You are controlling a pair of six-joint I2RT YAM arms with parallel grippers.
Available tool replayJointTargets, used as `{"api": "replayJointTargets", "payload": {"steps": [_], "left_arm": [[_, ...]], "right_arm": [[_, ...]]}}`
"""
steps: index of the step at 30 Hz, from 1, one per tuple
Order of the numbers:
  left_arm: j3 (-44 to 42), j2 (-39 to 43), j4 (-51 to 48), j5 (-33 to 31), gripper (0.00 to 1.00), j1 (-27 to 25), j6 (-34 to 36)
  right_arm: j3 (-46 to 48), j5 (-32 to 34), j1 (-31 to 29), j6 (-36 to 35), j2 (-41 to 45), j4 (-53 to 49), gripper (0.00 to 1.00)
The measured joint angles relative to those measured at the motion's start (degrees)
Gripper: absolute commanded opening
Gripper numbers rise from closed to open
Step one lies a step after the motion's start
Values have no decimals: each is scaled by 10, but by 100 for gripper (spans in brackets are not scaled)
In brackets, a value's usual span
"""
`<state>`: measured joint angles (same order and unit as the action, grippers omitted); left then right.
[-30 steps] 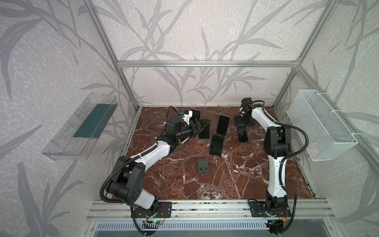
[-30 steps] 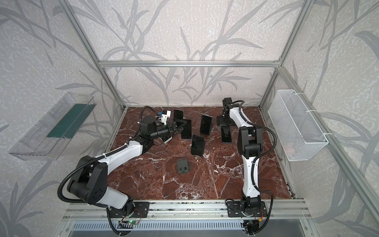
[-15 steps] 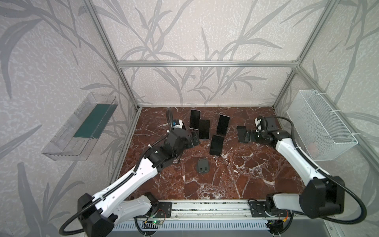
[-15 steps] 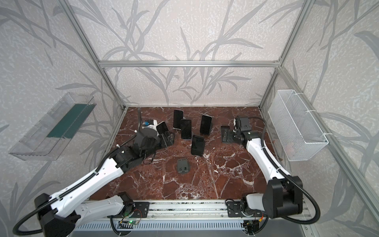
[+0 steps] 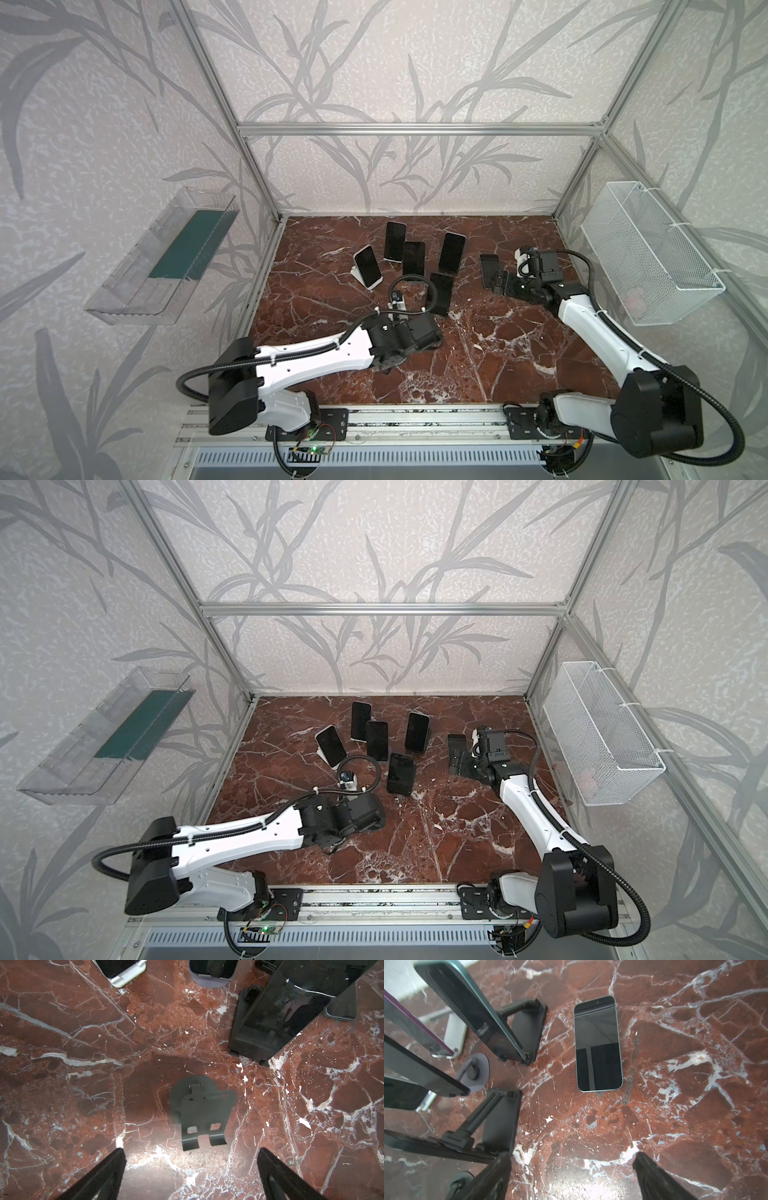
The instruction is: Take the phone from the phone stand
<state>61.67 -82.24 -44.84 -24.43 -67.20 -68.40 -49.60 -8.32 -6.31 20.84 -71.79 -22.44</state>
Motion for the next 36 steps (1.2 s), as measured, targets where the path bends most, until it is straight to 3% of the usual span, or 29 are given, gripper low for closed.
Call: {"api": "replayJointTargets", "payload": {"steps": [14, 24, 29, 36], "left_arm": [[40, -139, -3, 1, 96, -6, -56], [-17, -149, 73, 5, 80, 25, -56], [-19, -148, 89, 3, 67, 43, -32], [-19, -148, 93, -7, 56, 49, -3]], "right_arm": [[8, -52, 22, 32, 23, 27, 92], [19, -70, 22, 43, 40, 35, 91], [19, -92, 22, 49, 40, 44, 91], [19, -103, 23, 54, 46, 46, 91]]}}
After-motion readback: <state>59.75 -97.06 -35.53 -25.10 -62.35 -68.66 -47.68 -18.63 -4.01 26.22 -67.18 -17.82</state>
